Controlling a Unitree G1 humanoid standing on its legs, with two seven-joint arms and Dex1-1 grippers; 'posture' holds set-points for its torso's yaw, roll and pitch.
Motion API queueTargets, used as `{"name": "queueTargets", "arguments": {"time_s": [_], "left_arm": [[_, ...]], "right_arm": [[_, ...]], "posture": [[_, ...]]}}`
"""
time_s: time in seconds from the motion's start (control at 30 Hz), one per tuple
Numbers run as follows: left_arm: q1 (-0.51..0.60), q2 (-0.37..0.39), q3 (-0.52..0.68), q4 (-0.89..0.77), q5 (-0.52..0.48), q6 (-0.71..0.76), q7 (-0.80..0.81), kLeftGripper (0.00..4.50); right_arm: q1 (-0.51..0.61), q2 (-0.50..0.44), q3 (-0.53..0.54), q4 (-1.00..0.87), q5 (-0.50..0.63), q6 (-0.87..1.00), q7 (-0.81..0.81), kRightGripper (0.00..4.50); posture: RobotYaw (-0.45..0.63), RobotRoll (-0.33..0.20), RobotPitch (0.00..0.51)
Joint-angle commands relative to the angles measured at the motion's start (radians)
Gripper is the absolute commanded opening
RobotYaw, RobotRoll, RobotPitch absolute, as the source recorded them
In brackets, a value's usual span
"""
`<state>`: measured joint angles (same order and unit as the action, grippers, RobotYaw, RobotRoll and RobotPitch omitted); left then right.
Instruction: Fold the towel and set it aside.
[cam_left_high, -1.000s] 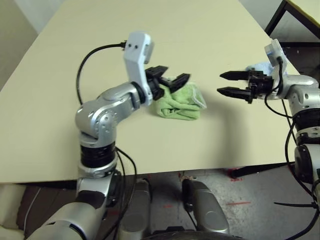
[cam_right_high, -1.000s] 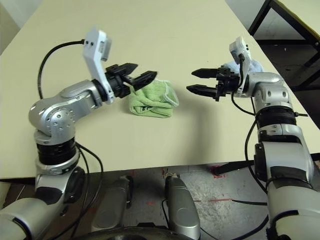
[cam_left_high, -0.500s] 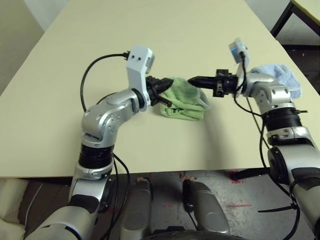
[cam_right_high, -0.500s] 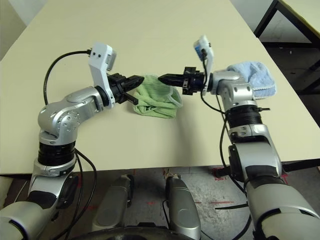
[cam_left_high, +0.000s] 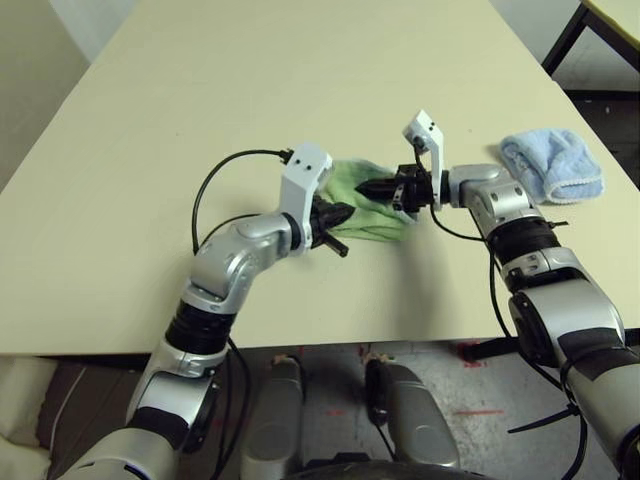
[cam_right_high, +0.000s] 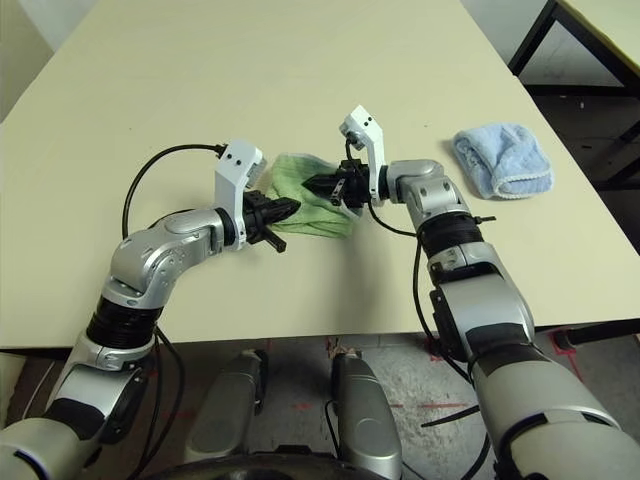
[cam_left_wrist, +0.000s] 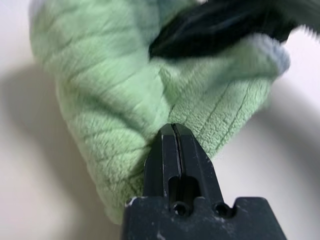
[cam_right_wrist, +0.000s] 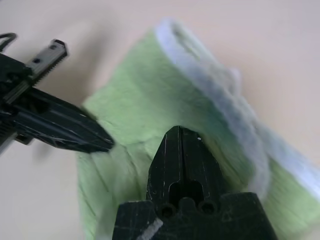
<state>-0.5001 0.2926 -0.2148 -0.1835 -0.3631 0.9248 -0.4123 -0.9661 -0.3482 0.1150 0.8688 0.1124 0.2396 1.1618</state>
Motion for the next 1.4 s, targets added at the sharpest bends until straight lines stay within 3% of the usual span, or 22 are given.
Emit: {"name": "queueTargets", "arguments": {"time_s": [0.03, 0.3, 0.47, 0.63, 0.77, 0.8, 0.9, 1.07, 1.23, 1.4], "left_arm": [[0.025, 0.009, -0.017, -0.004, 0.018, 0.006, -0.009, 0.04], [0.026, -0.002, -0.009, -0.006, 0.023, 0.005, -0.004, 0.04], [0.006, -0.033, 0.023, -0.028, 0.002, 0.010, 0.005, 0.04], [-0.032, -0.067, 0.079, -0.084, -0.040, 0.064, 0.014, 0.00], [-0.060, -0.092, 0.123, -0.137, -0.083, 0.105, 0.025, 0.93], [-0.069, -0.106, 0.148, -0.157, -0.102, 0.113, 0.034, 1.42], [-0.097, -0.150, 0.247, -0.205, -0.174, 0.174, 0.071, 2.41], [-0.116, -0.106, 0.333, -0.218, -0.196, 0.253, 0.114, 4.37], [-0.074, -0.023, 0.342, -0.169, -0.169, 0.265, 0.129, 4.48], [-0.056, -0.011, 0.329, -0.093, -0.165, 0.264, 0.123, 4.48]], "right_arm": [[0.000, -0.027, 0.012, 0.051, -0.037, -0.028, -0.007, 0.00], [0.005, -0.045, 0.002, 0.113, -0.054, -0.074, -0.009, 0.00], [-0.018, -0.038, -0.068, 0.105, 0.025, -0.100, 0.056, 0.00], [-0.044, -0.100, -0.134, 0.068, 0.116, -0.084, 0.242, 1.37], [-0.060, -0.167, -0.157, 0.056, 0.149, -0.052, 0.334, 2.89], [-0.066, -0.184, -0.166, 0.062, 0.153, -0.053, 0.339, 3.41], [-0.082, -0.218, -0.194, 0.086, 0.152, -0.084, 0.317, 4.42], [-0.064, -0.247, -0.208, 0.090, 0.139, -0.156, 0.312, 4.50], [-0.006, -0.278, -0.203, 0.061, 0.133, -0.209, 0.350, 4.50], [0.073, -0.313, -0.185, -0.014, 0.130, -0.207, 0.400, 4.50]], "posture": [[0.14, 0.000, 0.150], [0.14, 0.000, 0.152], [0.14, 0.000, 0.152], [0.14, 0.000, 0.149], [0.14, 0.000, 0.148], [0.14, 0.000, 0.148], [0.13, 0.000, 0.146], [0.14, 0.000, 0.144], [0.13, 0.000, 0.143], [0.12, 0.000, 0.141]]}}
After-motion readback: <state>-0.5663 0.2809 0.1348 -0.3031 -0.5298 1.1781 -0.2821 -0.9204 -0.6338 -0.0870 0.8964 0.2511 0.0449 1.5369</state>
